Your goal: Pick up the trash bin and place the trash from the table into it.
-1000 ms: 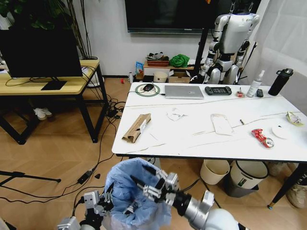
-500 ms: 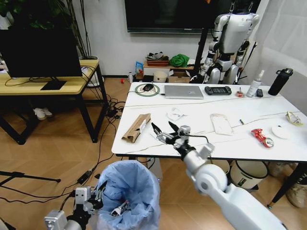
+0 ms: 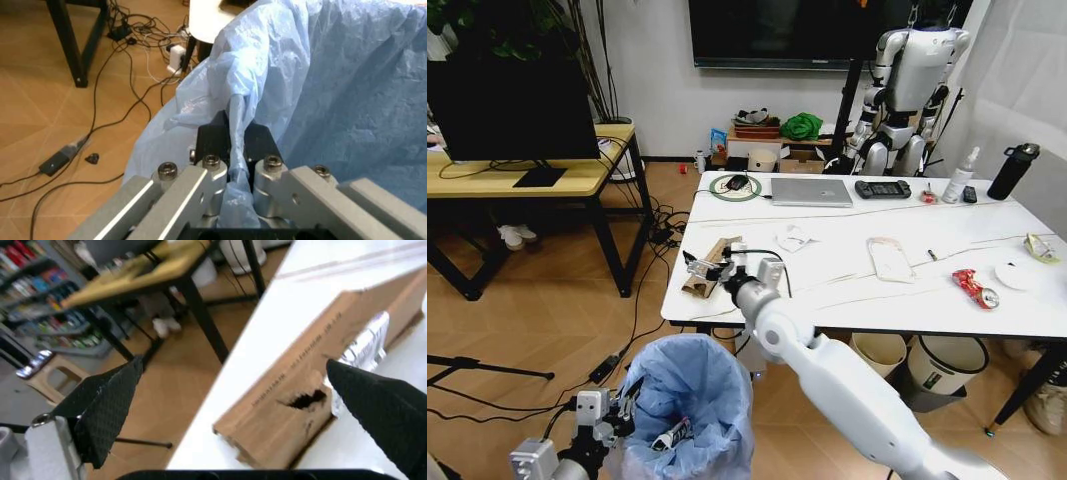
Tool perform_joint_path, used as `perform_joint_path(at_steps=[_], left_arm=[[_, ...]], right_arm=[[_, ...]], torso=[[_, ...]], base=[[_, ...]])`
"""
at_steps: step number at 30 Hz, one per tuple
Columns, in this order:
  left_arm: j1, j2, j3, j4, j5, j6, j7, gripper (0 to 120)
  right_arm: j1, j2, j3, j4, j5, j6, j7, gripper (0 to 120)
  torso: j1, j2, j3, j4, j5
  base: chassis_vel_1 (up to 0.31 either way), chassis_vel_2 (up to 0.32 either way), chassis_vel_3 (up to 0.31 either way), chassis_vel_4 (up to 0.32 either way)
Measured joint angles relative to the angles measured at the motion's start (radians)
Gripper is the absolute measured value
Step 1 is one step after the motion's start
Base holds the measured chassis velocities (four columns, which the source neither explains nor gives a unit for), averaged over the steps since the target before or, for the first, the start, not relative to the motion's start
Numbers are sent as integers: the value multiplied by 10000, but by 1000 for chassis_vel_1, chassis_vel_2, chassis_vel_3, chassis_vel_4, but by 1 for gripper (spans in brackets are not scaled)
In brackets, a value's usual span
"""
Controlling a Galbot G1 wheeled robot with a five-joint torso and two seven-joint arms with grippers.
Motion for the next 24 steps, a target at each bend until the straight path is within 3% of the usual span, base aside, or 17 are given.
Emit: perform_joint_path(at_steps=[12, 20, 21, 24], left_arm=[[43, -167, 0, -82, 95, -19, 11, 0], [23, -233, 18, -105, 117, -32, 23, 0], [-6, -257, 28, -96, 124, -35, 25, 0], [-19, -264, 28, -87, 123, -36, 12, 0]], right_arm=[[183, 135, -232, -813, 48, -434, 415, 99], [224, 85, -291, -969, 40, -401, 412, 73], [201, 52, -290, -935, 34, -381, 400, 63], [93, -17, -402, -871, -110, -326, 455, 51]], torso=[[-1, 0, -1, -3, 4], [-1, 0, -1, -3, 4], [-1, 0, -1, -3, 4], [-1, 0, -1, -3, 4]], base=[[0, 0, 0, 0], [0, 0, 0, 0], [0, 0, 0, 0], [0, 0, 0, 0]])
